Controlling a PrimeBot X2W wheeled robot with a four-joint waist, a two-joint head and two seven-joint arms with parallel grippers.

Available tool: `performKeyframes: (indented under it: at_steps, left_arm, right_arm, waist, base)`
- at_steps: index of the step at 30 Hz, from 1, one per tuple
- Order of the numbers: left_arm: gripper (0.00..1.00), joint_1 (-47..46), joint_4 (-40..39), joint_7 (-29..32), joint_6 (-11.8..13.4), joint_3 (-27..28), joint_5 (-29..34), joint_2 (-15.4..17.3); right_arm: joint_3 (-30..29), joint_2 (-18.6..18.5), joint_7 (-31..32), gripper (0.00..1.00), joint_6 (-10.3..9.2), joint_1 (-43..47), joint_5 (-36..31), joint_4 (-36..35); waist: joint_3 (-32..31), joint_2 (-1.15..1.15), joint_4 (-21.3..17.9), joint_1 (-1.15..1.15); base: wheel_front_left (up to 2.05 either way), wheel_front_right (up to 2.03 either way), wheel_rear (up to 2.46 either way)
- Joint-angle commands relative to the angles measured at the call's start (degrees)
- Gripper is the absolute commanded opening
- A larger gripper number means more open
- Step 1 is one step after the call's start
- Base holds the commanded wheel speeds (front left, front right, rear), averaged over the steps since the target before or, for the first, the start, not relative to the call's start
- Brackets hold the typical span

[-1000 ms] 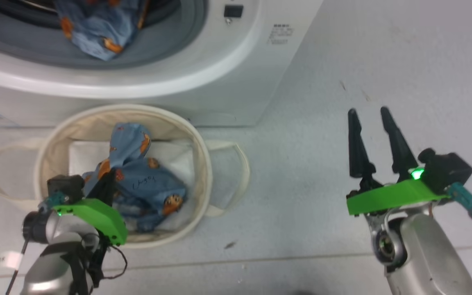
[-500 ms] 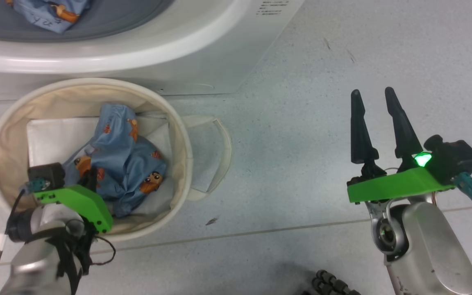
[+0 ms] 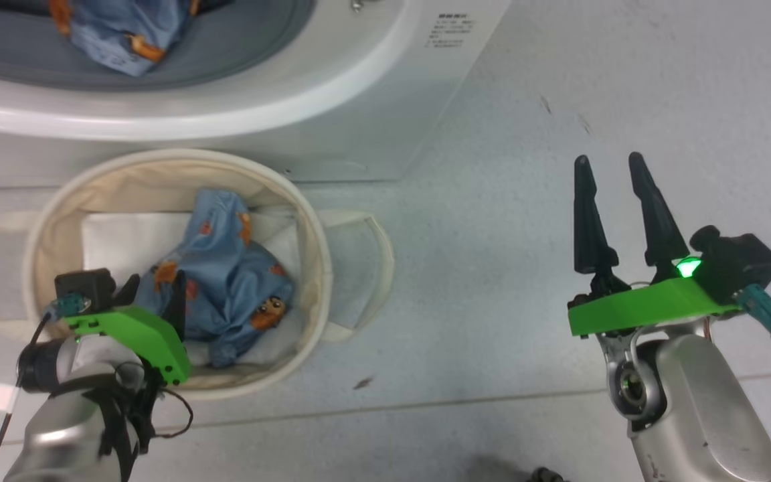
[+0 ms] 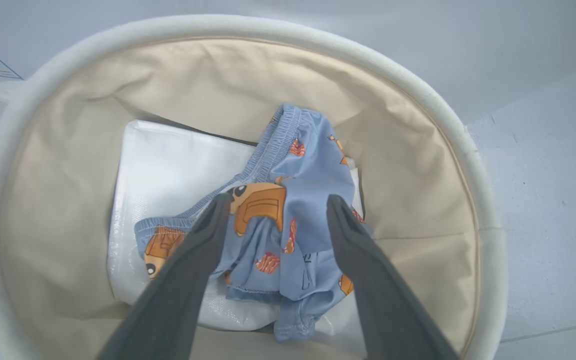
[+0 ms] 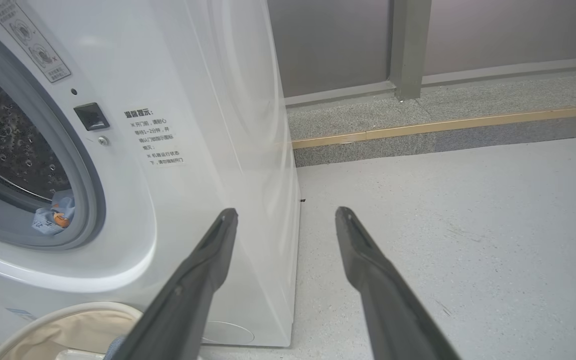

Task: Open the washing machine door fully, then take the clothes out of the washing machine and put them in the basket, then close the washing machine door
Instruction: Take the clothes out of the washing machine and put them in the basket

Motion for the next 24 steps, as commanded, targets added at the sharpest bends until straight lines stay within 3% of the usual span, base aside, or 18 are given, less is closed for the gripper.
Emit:
performKeyframes:
  at_steps: [1, 6, 13, 24]
  left_arm:
    - [1.0, 1.11, -1.08, -0.71, -0.31, 0.62, -0.53, 1.75]
    - [1.0, 1.5, -5.47, -0.77, -0.32, 1.05, 0.78, 3.62]
    - [1.0, 4.58, -15.98, -0.79, 0.66, 7.1, 5.07, 6.33]
    - [1.0, 15.08, -31.67, -0.79, 2.78, 16.75, 11.03, 6.66]
  right_arm:
    - [1.21, 0.23, -0.7, 1.0, 0.05, 0.75, 0.28, -0.96]
    - [1.41, 0.23, -0.7, 1.0, 0.05, 0.67, 0.19, 0.42]
    - [2.23, 0.24, -0.7, 1.0, 0.05, 2.01, 0.99, 2.95]
    - [3.64, -0.2, -0.7, 1.0, 0.05, 5.22, 2.52, 5.81]
  waist:
    - [-2.36, 0.0, 1.44, 0.0]
    - [-5.38, 0.0, 2.85, 0.0]
    - [-11.72, 0.0, 5.08, 0.0]
    - [-21.44, 0.0, 6.36, 0.0]
  base:
    - [0.0, 0.0, 0.0]
    - [0.0, 0.0, 0.0]
    - [0.0, 0.0, 0.0]
    - [0.0, 0.0, 0.0]
